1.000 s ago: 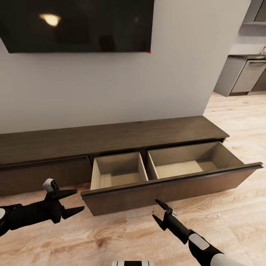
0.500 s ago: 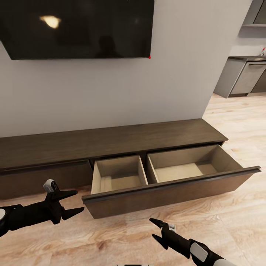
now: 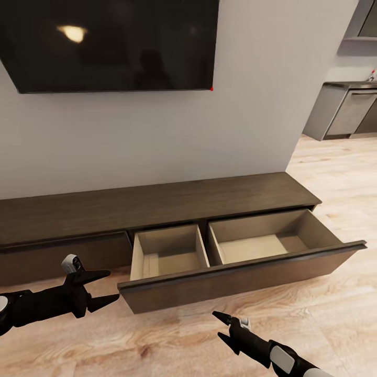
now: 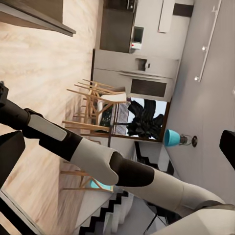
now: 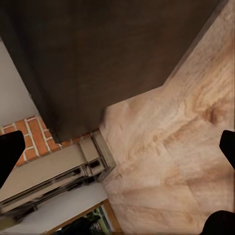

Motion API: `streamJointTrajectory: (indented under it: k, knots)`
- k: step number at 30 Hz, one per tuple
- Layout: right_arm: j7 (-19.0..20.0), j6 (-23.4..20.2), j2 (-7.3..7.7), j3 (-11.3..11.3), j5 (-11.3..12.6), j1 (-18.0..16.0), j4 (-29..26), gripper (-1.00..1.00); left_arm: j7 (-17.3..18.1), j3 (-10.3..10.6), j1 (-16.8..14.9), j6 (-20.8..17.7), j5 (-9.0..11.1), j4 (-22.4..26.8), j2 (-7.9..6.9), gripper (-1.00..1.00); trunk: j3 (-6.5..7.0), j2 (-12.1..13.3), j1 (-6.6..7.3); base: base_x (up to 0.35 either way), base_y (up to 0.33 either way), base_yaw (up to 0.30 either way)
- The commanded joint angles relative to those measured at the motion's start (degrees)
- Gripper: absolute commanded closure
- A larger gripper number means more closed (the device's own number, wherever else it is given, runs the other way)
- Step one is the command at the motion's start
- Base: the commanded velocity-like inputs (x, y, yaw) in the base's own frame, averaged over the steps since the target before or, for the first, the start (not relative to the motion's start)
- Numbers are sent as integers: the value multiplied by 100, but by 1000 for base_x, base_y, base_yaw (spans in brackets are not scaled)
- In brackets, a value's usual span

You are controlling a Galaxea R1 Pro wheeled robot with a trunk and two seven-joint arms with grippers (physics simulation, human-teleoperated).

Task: Place each of the two pumpkins and all three candles from the living room inside a cabinet in the living room (use any cabinet), then make sure every cabinet is closed, and position the cauldron so it is next to a table in the living room.

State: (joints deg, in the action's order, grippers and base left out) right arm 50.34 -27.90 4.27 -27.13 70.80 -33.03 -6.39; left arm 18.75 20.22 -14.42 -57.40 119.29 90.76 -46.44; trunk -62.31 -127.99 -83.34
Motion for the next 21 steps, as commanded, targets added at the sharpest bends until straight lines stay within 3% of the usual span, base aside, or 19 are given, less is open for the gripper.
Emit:
streamJointTrajectory:
  k: [1, 21]
  knots:
    - [13, -37, 0, -42, 35, -2, 3, -100, 58, 17, -9, 4, -37, -5, -6, -100, 14, 40, 23, 0, 0, 0]
    - [-30, 32, 3, -55, -12, -2, 585, -100, 50, 52, -9, 9, -37, -5, 4, -100, 373, 842, 463, -1, 0, -13]
